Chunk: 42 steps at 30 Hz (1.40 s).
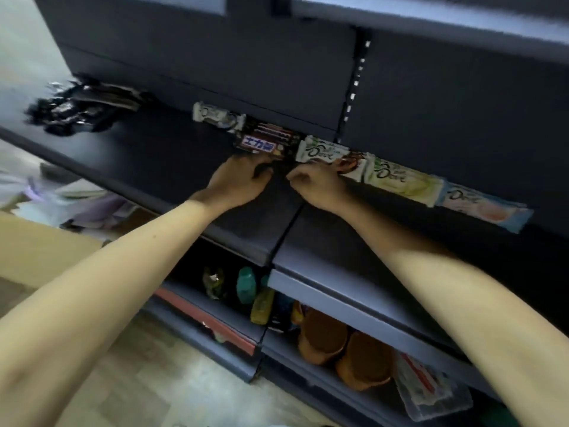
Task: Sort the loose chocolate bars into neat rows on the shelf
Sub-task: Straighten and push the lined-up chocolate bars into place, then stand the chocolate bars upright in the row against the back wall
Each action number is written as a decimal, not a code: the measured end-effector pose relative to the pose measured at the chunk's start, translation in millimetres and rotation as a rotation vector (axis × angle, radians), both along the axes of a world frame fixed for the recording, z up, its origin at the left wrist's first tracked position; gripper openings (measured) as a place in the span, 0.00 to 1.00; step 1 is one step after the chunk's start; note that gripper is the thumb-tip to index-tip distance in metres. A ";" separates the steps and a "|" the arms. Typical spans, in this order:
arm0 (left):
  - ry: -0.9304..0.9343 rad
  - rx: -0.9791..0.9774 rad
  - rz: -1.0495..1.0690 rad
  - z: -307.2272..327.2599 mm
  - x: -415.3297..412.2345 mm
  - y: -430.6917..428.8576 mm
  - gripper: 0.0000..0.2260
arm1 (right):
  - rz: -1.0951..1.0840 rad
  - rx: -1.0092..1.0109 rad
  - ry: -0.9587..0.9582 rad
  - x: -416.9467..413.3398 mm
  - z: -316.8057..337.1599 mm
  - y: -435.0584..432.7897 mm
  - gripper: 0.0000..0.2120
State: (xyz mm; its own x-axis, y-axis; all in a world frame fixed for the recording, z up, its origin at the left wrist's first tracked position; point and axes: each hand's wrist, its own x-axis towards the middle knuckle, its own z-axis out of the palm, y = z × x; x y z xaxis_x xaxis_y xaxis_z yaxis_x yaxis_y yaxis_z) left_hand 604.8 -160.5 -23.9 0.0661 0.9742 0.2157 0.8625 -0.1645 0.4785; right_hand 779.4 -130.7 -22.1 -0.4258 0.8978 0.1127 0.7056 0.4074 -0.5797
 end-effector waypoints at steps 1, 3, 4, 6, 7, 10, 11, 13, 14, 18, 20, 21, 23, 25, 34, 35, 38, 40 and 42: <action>0.000 -0.019 0.056 -0.9 -27.3 -5.2 0.17 | 0.041 -0.018 0.013 -28.4 1.5 0.3 0.11; 0.011 -0.042 0.152 -2.0 -80.4 -15.6 0.17 | 0.104 -0.057 0.023 -85.0 4.4 -0.3 0.12; 0.012 -0.047 0.195 -2.2 -106.9 -21.2 0.16 | 0.128 -0.075 0.027 -112.8 4.8 -1.5 0.12; -0.003 -0.036 0.242 -2.7 -156.1 -35.2 0.16 | 0.177 -0.077 0.024 -165.4 2.8 -4.6 0.11; -0.008 -0.029 0.247 -3.2 -179.1 -42.4 0.16 | 0.202 -0.059 0.011 -190.2 0.5 -5.7 0.11; 0.034 -0.003 0.272 -7.5 -240.5 -57.4 0.15 | 0.237 -0.006 -0.020 -253.2 -6.3 -6.6 0.13; 0.043 -0.001 0.288 -9.3 -258.8 -60.2 0.15 | 0.232 0.008 -0.016 -270.3 -8.2 -6.4 0.13; 0.054 -0.002 0.324 -10.8 -290.1 -63.6 0.18 | 0.208 0.024 -0.002 -299.5 -12.1 -5.7 0.14; 0.051 -0.002 0.346 -10.2 -302.9 -64.5 0.20 | 0.197 0.022 0.005 -311.7 -13.8 -4.9 0.14; 0.034 0.013 0.412 -12.1 -343.0 -58.4 0.24 | 0.171 0.028 -0.003 -356.4 -16.7 6.0 0.15; 0.060 0.006 0.413 -15.8 -360.0 -49.5 0.24 | 0.156 0.042 -0.011 -378.3 -15.2 18.6 0.16; 0.073 -0.008 0.418 -16.8 -369.0 -44.1 0.25 | 0.154 0.045 -0.018 -389.5 -15.1 26.3 0.16; 0.084 -0.053 0.438 -16.4 -386.7 -32.0 0.23 | 0.157 0.055 -0.036 -410.9 -15.1 43.1 0.18; 0.104 -0.081 0.443 -14.9 -402.3 -15.7 0.20 | 0.147 0.056 -0.037 -430.8 -14.7 61.4 0.19; 0.092 -0.023 0.295 -7.1 -456.8 54.2 0.20 | 0.067 -0.001 -0.090 -491.5 -8.7 155.6 0.28; 0.113 -0.020 0.294 -8.5 -463.1 62.4 0.18 | 0.057 -0.013 -0.125 -494.6 -7.5 165.7 0.31; 0.115 -0.011 0.290 -10.2 -478.0 82.0 0.17 | -0.002 -0.042 -0.226 -502.0 -11.1 188.0 0.35; 0.110 -0.010 0.268 -13.3 -485.2 89.0 0.17 | -0.003 -0.059 -0.313 -504.8 -16.1 192.8 0.33; 0.112 0.004 0.240 -15.0 -492.4 96.0 0.17 | -0.002 -0.005 -0.372 -507.0 -19.8 195.5 0.31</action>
State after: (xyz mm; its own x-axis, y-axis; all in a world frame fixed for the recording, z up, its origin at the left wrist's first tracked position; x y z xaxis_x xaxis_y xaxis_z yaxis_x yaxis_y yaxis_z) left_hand 112.5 -64.5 -38.9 -0.1432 0.9640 0.2241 0.9247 0.0497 0.3774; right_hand 272.3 64.8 -42.0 -0.4346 0.8990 -0.0541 0.8695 0.4031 -0.2854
